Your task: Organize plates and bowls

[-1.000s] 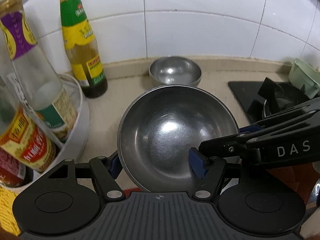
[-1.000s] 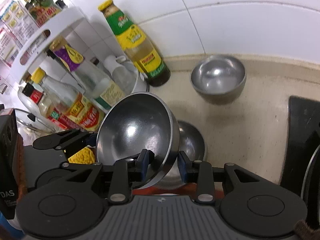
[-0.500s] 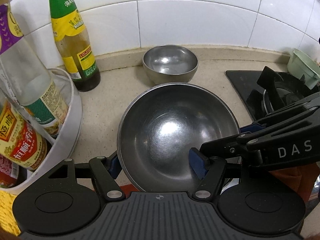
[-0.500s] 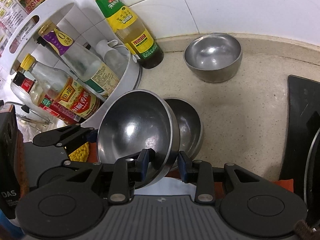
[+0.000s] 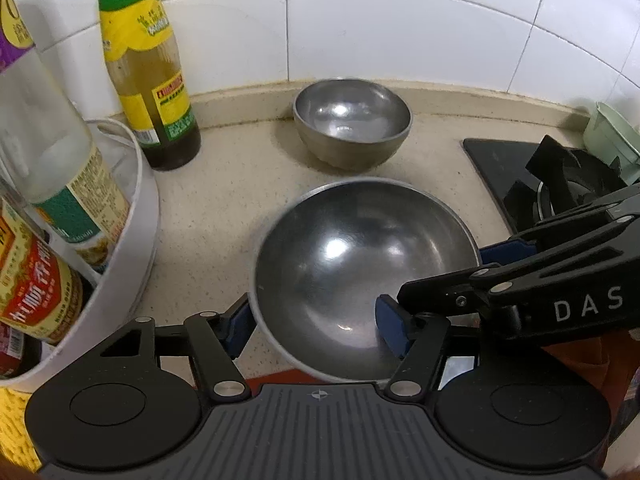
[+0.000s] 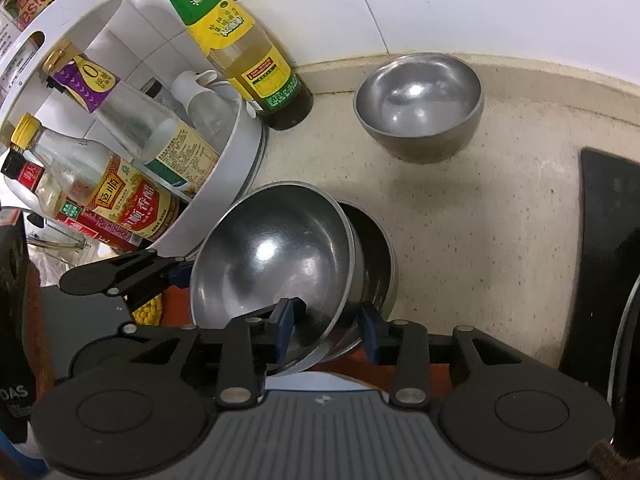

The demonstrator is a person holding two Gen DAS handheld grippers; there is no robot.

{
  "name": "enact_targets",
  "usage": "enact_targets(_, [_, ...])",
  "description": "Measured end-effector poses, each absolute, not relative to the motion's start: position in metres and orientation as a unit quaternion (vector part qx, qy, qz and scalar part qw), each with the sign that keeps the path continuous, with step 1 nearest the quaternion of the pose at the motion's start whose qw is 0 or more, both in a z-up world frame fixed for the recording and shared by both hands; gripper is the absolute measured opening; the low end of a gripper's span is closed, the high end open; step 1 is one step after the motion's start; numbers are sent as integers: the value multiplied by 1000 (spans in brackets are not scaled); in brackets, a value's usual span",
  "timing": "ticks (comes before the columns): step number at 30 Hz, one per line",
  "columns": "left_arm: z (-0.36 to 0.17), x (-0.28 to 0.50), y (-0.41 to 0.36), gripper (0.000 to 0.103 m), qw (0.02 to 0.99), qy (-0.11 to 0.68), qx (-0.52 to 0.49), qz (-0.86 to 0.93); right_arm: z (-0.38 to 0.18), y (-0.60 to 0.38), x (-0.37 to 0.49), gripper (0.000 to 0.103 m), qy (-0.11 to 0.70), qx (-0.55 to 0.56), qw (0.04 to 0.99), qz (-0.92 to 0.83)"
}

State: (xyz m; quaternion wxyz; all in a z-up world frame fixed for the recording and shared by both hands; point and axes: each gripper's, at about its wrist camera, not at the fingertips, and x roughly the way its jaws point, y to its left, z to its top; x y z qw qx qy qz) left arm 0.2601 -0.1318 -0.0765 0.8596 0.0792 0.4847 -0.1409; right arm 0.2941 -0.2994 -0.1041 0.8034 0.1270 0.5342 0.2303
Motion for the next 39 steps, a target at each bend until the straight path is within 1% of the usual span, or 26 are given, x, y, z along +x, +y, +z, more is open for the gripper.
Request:
enact_targets(2, [-73,260,-132,74,862,480,79,-143,-102,-299,294,40,528,118,810,227])
enact_targets(4, [-71,259,-131,75,865,475,79,-143,-100,-301,293,41,523,109,816,222])
enact_targets(12, [-65,258,-127,76,870,467,83,-134,-92,-314,286,42,503,105,832,210])
enact_targets(16, [-66,257,-127,76,869,469,86,-131,-98,-316,285,42,495,107,838,203])
enact_targets(22, [-63,261,-124,76,872,467,82,-122,-111,-312,289,42,506,114,831,201])
enact_targets(32, [-34,289,-135,79,887,438,77,-123,-76,-339,296,42,465,130,857,180])
enact_targets(39, [-32,302,-146,79,888,434,88,-126,-62,-361,302,42,448,137,869,157])
